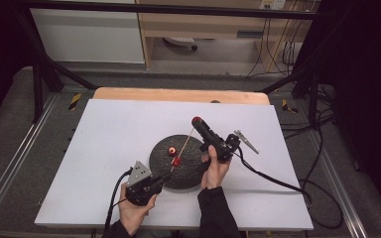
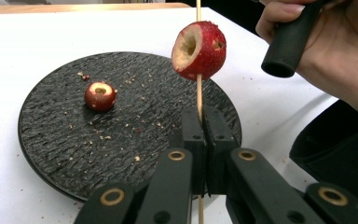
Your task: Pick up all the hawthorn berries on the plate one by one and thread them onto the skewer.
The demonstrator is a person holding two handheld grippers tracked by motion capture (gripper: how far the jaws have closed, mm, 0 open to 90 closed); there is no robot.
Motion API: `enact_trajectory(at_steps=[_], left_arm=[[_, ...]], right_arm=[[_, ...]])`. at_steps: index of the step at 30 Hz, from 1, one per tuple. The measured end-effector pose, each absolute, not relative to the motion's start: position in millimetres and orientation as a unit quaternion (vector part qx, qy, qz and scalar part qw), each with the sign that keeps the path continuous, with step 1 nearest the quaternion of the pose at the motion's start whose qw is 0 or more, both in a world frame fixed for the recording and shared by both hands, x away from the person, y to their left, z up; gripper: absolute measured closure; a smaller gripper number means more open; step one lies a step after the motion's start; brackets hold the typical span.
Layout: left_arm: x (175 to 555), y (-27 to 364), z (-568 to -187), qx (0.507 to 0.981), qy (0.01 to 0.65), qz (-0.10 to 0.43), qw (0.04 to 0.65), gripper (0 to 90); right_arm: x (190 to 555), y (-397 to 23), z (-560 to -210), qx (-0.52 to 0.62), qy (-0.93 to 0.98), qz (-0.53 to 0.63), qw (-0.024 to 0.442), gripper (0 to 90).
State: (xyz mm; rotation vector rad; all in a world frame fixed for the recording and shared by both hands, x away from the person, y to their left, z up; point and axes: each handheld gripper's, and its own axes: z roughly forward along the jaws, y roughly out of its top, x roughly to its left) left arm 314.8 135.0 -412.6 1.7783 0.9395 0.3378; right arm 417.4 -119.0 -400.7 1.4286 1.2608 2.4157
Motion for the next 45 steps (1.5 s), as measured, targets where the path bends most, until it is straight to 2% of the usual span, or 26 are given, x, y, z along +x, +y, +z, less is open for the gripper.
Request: enact_trajectory(at_steps=[12,45], left_arm=[[325,128,-407,0.734,0.397,0.143,0.532,88.4],[353,119,-398,0.743,0.392,0.144,0.523,88.4]], right_arm=[[416,-117,-404,0.466,0.425,0.776,0.018,62.0],[401,-106,-422,0.463,0.477,0.747,0.016,61.8]])
